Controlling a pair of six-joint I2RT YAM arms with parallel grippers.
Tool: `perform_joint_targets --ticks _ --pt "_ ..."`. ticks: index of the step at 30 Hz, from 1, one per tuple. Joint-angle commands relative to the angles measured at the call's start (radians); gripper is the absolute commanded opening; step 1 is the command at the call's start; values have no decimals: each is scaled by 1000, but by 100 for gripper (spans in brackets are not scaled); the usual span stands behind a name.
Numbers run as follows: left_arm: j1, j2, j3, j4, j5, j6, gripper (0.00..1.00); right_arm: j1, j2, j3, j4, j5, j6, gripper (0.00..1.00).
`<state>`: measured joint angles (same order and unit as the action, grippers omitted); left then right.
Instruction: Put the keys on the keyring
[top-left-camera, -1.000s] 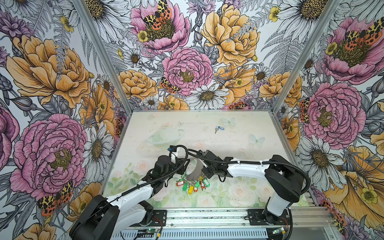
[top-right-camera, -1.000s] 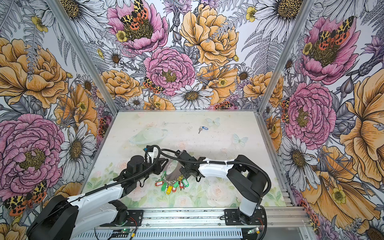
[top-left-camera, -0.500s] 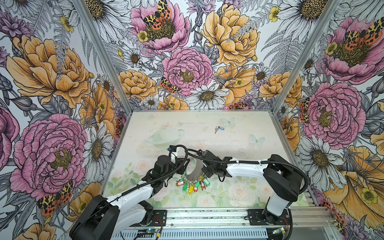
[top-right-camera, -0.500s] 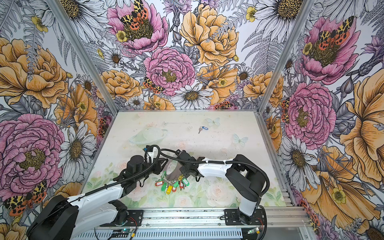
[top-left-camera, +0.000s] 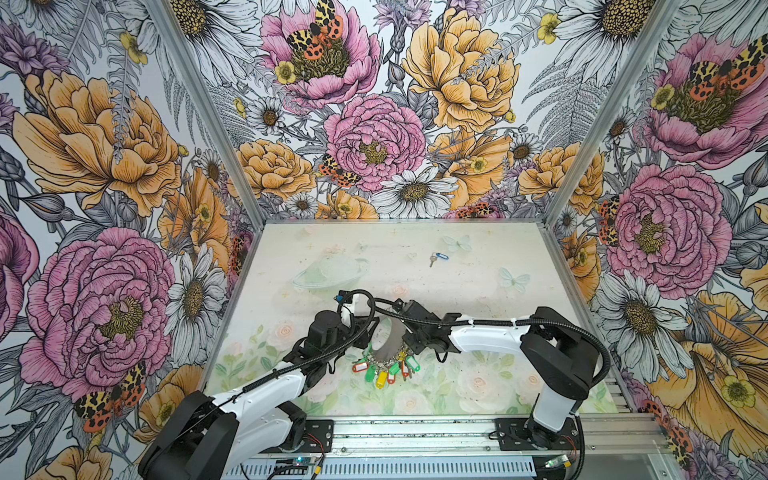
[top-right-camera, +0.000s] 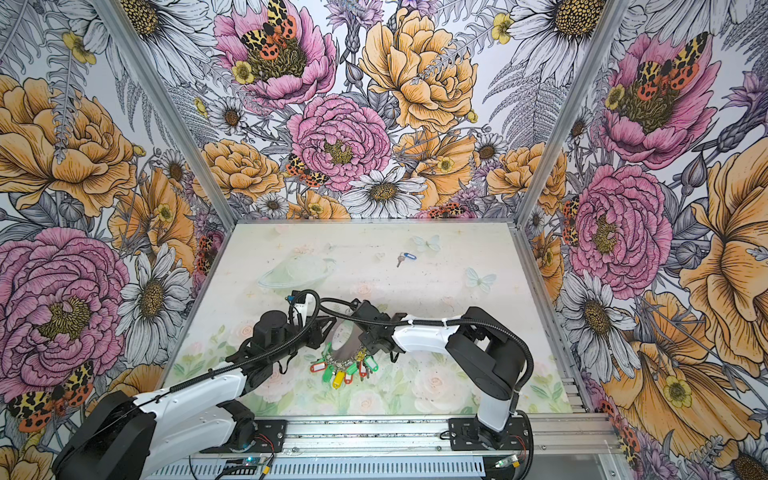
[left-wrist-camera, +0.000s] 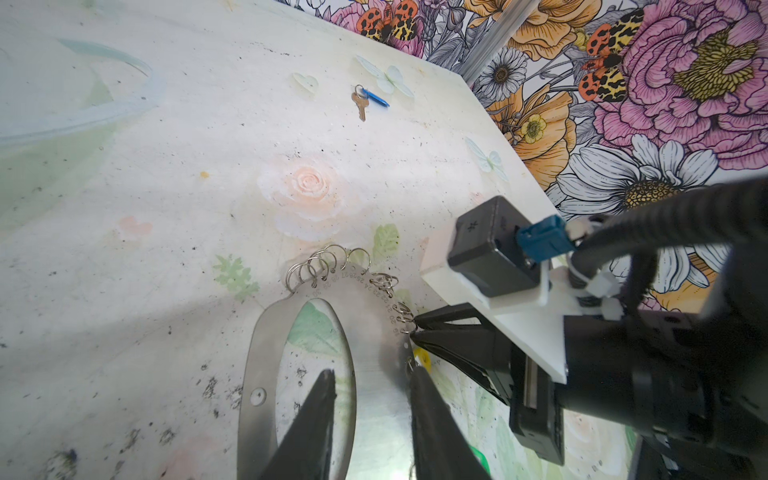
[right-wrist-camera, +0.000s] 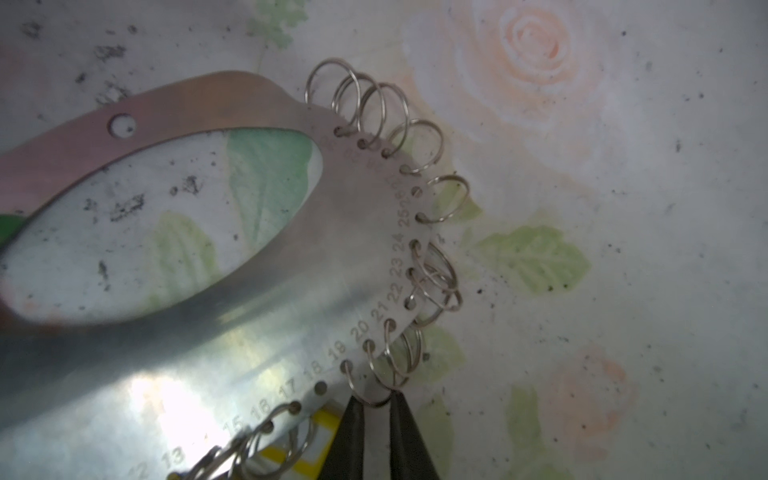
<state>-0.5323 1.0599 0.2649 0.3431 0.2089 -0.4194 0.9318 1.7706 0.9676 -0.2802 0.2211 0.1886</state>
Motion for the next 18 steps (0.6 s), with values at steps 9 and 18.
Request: perform_joint_targets --ticks 9,18 --pt "10 -20 -19 9 -9 5 33 11 26 32 35 1 -37 17" --pt "16 -23 -21 9 -5 1 33 10 24 24 46 -7 -49 10"
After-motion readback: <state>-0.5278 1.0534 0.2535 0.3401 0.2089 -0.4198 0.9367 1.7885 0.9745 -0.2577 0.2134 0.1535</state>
